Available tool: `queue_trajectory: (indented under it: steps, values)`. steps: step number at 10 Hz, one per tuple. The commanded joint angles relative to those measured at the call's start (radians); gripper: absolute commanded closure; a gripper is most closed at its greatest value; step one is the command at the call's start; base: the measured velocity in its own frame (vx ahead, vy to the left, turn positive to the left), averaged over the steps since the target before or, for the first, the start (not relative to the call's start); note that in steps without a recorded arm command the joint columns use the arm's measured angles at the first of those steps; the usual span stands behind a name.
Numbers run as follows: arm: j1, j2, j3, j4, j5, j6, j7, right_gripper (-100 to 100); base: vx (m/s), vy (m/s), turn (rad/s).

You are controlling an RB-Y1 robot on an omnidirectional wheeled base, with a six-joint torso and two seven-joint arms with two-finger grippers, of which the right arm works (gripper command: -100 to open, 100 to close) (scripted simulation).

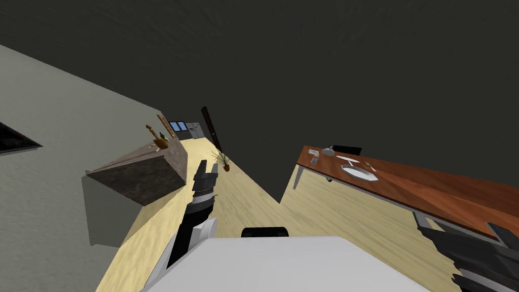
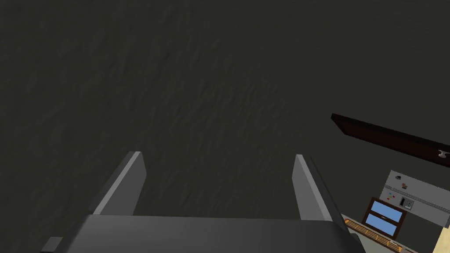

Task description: Pull the door open

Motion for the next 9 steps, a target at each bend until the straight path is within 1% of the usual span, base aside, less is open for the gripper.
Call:
queue_trajectory:
  steps: [1,5,7,9]
  values:
    - [-0.007,0.001,-0.029,0.019,0.006,-0.001,-0.025,-100,0.031,0.012,-0.366]
    - [-0.026,-0.001,-0.101,0.080,0.020,-0.013,-0.085,-100,0.033,0.011,-0.366]
    - [-0.035,-0.002,-0.137,0.111,0.027,-0.019,-0.114,-100,0.033,0.015,-0.316]
    - [-0.046,-0.003,-0.172,0.141,0.033,-0.024,-0.143,-100,0.022,0.011,-0.366]
